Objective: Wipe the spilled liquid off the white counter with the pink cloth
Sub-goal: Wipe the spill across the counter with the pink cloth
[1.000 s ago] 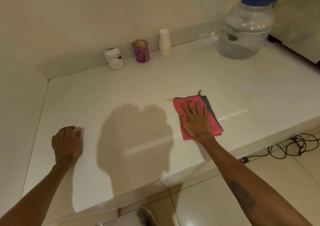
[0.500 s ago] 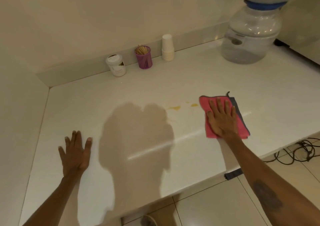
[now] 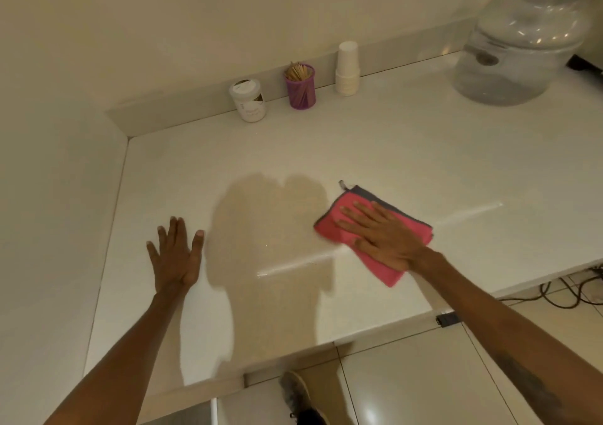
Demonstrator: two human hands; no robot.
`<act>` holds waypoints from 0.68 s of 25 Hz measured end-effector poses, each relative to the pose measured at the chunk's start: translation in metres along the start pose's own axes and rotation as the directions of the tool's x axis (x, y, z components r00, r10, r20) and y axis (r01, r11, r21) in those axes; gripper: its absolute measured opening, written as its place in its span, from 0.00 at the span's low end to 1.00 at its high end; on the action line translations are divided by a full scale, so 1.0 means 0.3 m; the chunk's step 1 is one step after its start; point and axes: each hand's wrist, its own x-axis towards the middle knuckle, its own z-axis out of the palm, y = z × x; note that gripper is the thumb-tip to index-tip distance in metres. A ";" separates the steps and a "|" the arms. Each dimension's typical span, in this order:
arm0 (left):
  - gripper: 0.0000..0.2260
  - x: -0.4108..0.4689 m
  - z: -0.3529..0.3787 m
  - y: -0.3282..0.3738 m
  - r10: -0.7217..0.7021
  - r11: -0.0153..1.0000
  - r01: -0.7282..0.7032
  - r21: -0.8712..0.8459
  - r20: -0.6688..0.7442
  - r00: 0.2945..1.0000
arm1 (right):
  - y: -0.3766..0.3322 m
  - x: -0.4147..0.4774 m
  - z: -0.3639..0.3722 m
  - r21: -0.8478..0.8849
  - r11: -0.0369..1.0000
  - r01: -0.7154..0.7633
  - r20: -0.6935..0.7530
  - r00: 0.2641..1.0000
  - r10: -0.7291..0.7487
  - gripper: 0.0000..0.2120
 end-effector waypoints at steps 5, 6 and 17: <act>0.32 0.006 0.007 -0.006 0.012 1.000 -0.012 -0.006 -0.026 1.000 | 0.182 0.046 -0.056 0.057 0.935 -0.351 -0.054 0.934 0.354 0.35; 0.31 0.009 0.007 -0.009 0.029 0.999 -0.029 -0.017 -0.034 0.999 | 0.170 0.110 -0.063 0.080 0.912 -0.403 -0.060 0.911 0.408 0.36; 0.23 0.008 0.029 -0.013 0.035 0.998 -0.038 -0.042 -0.073 0.997 | -0.522 0.335 0.060 -0.017 0.999 0.043 -0.008 0.999 -0.043 0.29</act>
